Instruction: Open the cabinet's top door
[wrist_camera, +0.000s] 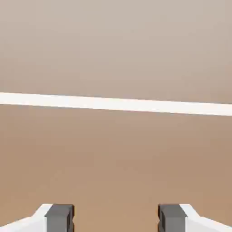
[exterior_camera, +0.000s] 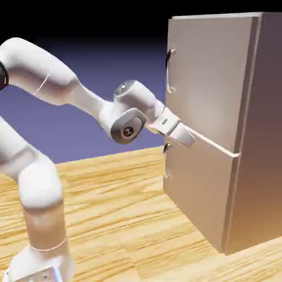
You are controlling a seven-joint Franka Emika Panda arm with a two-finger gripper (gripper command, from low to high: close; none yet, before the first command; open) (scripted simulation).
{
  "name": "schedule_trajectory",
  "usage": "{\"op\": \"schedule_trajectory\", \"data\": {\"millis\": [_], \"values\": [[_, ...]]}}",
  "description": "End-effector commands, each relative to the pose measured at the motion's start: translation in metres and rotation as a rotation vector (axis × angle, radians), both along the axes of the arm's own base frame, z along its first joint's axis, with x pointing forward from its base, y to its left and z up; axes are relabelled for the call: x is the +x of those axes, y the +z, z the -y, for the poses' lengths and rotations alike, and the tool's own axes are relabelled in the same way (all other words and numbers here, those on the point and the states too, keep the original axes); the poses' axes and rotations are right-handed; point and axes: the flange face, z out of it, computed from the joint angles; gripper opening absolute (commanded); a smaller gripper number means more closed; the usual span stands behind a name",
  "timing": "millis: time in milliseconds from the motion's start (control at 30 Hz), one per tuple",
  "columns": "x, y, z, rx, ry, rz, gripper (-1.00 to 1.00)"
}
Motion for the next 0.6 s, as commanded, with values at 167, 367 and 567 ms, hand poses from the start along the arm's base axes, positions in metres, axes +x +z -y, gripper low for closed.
{"op": "schedule_trajectory", "data": {"millis": [167,367,567], "values": [[-0.005,0.057,-0.006,0.330,-0.264,0.147,0.00],[-0.015,0.105,-0.021,0.684,-0.472,0.281,0.00],[-0.029,0.142,-0.045,1.056,-0.627,0.385,0.00]]}}
